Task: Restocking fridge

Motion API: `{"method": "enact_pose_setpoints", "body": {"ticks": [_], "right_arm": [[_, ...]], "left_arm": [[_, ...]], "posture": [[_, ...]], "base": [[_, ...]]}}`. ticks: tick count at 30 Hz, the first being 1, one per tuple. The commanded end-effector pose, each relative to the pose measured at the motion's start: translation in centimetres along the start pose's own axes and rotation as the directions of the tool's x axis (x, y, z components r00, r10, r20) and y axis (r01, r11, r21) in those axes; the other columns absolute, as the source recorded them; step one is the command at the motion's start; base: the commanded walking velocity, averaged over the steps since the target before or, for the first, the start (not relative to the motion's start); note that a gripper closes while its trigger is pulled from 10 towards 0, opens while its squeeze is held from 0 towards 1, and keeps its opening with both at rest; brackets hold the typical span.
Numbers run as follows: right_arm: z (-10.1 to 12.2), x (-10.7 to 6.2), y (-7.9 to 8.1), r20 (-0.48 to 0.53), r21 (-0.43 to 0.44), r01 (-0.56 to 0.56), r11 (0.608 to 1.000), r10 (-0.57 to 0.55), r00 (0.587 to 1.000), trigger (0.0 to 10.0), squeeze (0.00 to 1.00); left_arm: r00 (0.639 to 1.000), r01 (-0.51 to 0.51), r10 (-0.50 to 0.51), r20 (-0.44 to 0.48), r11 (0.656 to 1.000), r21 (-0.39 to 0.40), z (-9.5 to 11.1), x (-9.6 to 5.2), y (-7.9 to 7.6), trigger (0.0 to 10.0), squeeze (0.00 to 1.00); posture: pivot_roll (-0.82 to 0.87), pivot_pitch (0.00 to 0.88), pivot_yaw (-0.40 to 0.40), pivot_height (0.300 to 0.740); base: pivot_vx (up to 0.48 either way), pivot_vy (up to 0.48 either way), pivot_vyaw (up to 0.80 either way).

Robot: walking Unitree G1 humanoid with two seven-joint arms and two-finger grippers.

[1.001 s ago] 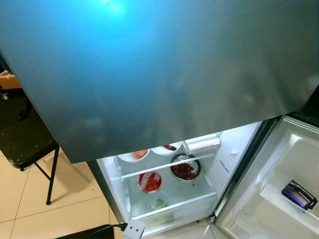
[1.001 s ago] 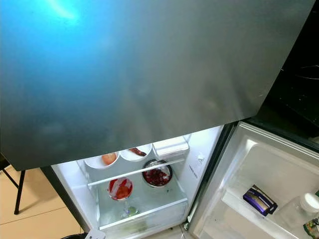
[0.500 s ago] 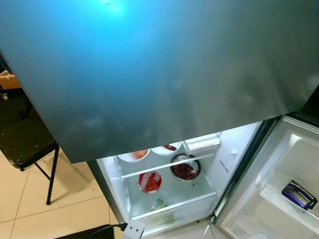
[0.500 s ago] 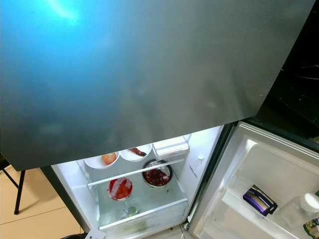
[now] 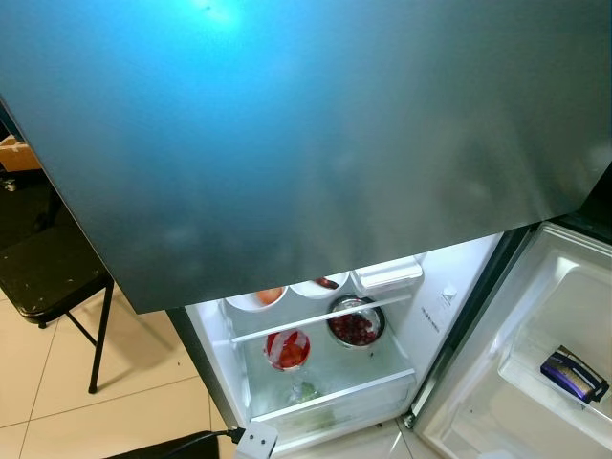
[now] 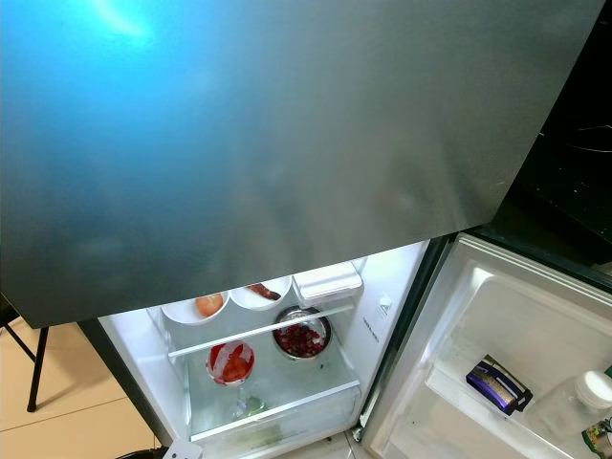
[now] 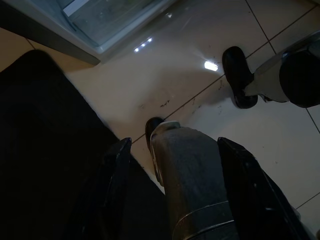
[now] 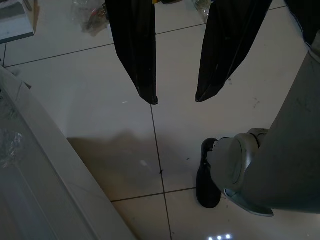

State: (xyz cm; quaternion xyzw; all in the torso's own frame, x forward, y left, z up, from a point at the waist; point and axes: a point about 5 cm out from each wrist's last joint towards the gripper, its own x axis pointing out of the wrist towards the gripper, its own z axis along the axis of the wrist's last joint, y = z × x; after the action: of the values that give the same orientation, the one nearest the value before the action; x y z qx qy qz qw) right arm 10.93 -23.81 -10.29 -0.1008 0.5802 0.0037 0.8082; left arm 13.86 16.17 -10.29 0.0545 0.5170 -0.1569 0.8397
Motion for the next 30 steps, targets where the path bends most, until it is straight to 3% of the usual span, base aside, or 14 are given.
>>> {"method": "enact_pose_setpoints", "body": {"ticks": [1,30], "right_arm": [[-0.29,0.00,0.18,-0.013,-0.004,-0.004,1.000,0.004,1.000,10.0,0.00],[-0.49,-0.04,0.02,-0.019,-0.011,-0.001,1.000,0.001,1.000,10.0,0.00]], "left_arm": [[1.000,0.010,-0.010,-0.008,1.000,-0.001,-0.04,0.06,-0.26,10.0,0.00],[1.000,0.010,-0.010,-0.009,1.000,-0.008,-0.17,0.09,-0.44,10.0,0.00]], "posture": [[-0.01,0.000,-0.045,0.740],[-0.01,0.000,-0.051,0.740]], "base": [[0.000,0.000,0.00],[0.000,0.000,0.00]]}}
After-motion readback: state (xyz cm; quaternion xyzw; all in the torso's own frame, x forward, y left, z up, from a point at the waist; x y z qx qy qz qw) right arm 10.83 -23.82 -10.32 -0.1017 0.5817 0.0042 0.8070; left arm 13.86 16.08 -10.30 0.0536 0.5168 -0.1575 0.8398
